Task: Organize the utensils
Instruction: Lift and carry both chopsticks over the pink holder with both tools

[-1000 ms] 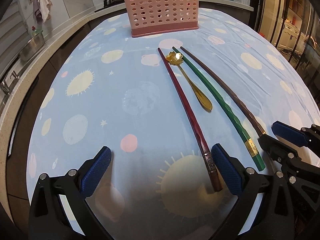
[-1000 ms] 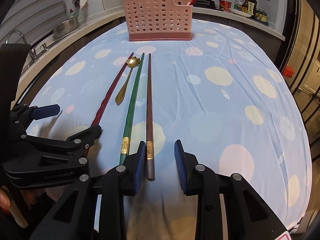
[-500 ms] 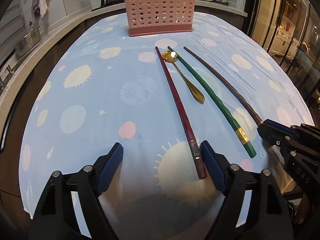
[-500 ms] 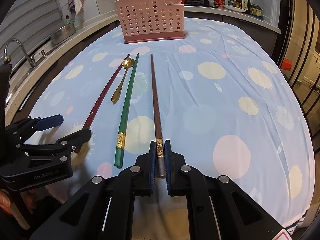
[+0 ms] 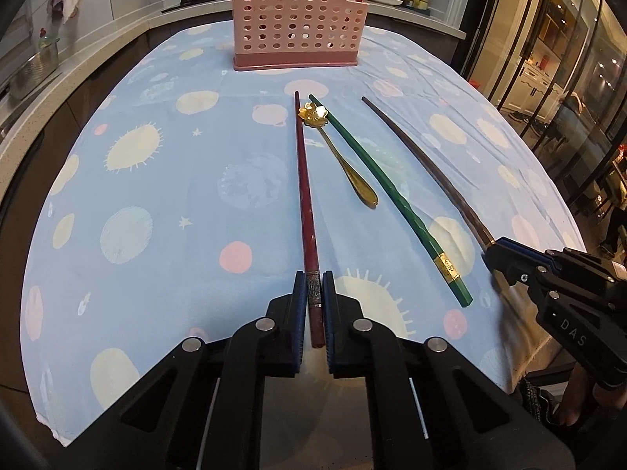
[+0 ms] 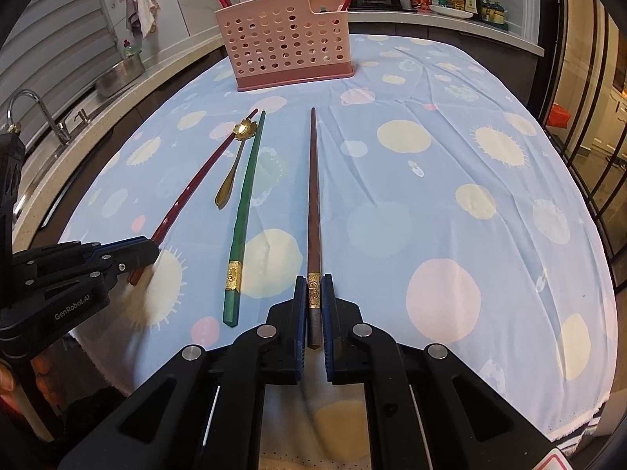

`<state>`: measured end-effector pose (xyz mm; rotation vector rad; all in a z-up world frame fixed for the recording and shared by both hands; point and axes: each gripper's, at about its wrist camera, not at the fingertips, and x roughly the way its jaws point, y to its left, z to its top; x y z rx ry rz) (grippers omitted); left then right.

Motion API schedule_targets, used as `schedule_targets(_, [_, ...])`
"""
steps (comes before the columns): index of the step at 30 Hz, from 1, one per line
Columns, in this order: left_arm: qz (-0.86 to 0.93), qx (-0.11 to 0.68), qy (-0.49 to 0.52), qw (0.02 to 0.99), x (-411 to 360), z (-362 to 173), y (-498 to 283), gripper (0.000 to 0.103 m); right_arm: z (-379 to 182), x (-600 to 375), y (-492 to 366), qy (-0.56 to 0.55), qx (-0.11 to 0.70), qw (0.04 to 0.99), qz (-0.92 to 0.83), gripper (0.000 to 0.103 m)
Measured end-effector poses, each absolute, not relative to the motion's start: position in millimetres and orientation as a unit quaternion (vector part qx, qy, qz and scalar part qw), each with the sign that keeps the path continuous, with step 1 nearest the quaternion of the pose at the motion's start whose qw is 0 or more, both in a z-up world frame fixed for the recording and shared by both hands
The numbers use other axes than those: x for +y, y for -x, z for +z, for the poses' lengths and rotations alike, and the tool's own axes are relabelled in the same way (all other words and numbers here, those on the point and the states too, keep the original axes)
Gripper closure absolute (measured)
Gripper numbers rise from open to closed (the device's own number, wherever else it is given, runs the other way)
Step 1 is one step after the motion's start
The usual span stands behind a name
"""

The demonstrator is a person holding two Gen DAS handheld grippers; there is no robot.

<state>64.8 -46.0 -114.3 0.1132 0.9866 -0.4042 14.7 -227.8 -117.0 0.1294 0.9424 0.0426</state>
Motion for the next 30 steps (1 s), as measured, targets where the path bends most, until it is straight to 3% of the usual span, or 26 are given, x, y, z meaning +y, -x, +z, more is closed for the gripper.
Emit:
schedule_targets(20, [-0.184, 0.357, -0.032, 0.915, -33, -14, -93, 0.096, -14, -261, -42, -0.088, 0.333, 0.939, 0.017, 0.096])
schedule_targets(25, [-0.185, 0.368, -0.028, 0.911, -35, -19, -97, 0.095, -9, -260, -48, -0.086, 0.327, 0.941, 0.016, 0.096])
schedule_targets(26, [-0.184, 0.376, -0.031, 0.907, -36, -26, -97, 0.092, -13, -259, -47, -0.086, 0.331, 0.94, 0.017, 0.096])
schedule_targets(28, [-0.182, 0.398, -0.035, 0.898, -37, -46, -96, 0.074, -22, -257, -47, -0.088, 0.343, 0.935, 0.02, 0.096])
schedule_targets(29, [-0.179, 0.407, -0.035, 0.895, -36, -54, -96, 0.06, -26, -256, -45, -0.089, 0.348, 0.933, 0.021, 0.096])
schedule_targets(30, [-0.177, 0.416, -0.036, 0.892, -36, -64, -95, 0.057, -31, -255, -45, -0.091, 0.353, 0.931, 0.021, 0.096])
